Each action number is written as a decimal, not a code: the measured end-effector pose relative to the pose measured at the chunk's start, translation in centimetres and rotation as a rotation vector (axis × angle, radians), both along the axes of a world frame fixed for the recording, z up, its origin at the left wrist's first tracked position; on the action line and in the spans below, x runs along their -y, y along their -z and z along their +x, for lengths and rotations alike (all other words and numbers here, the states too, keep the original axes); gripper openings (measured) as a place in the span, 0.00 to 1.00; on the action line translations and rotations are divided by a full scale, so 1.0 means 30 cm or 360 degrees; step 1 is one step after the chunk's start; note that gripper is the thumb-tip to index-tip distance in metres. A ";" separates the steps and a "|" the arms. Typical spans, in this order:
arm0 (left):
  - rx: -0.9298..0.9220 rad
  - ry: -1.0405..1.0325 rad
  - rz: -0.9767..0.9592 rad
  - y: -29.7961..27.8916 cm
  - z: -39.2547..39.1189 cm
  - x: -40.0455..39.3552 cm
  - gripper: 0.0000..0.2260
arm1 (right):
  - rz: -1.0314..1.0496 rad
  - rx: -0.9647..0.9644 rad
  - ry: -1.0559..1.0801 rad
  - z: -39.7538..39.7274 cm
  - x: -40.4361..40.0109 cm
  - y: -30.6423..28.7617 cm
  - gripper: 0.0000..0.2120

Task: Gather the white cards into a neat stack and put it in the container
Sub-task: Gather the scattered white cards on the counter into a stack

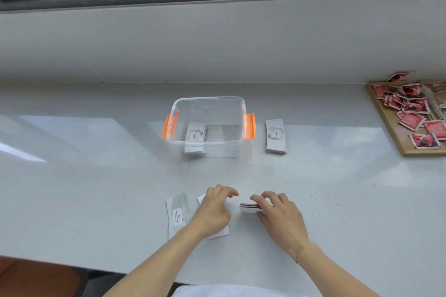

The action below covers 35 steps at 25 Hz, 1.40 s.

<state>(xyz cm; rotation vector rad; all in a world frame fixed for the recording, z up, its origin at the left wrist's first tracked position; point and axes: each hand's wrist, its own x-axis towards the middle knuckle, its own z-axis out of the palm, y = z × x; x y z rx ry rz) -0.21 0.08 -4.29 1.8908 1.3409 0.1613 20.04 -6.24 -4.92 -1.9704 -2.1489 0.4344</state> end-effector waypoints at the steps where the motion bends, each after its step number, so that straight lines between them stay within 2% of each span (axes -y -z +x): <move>1: -0.0084 0.0042 0.0067 -0.002 -0.039 -0.018 0.25 | 0.0004 0.0005 -0.0002 0.001 0.001 -0.002 0.20; 7: -0.0727 0.0670 0.0228 -0.014 -0.209 -0.104 0.32 | -0.0022 0.0007 0.0013 -0.004 0.013 -0.006 0.20; 12: -0.0834 0.0692 0.0295 0.008 -0.186 -0.097 0.33 | -0.0108 0.0023 0.0017 -0.001 0.009 -0.006 0.24; 20: -0.0808 0.0498 0.0241 -0.006 -0.173 -0.094 0.22 | -0.0160 0.0042 0.0052 -0.001 0.002 0.015 0.28; 23: -0.0680 0.0333 0.0161 -0.028 -0.204 -0.117 0.09 | -0.0148 0.0037 0.0067 -0.003 0.003 0.022 0.31; 29: -0.0097 -0.0278 0.0286 -0.023 -0.161 -0.085 0.09 | -0.0112 0.0041 0.0087 -0.006 0.012 0.023 0.39; 35: 0.0334 -0.0311 -0.0025 -0.001 0.034 0.021 0.13 | -0.0078 0.0023 0.0087 -0.007 0.020 0.020 0.43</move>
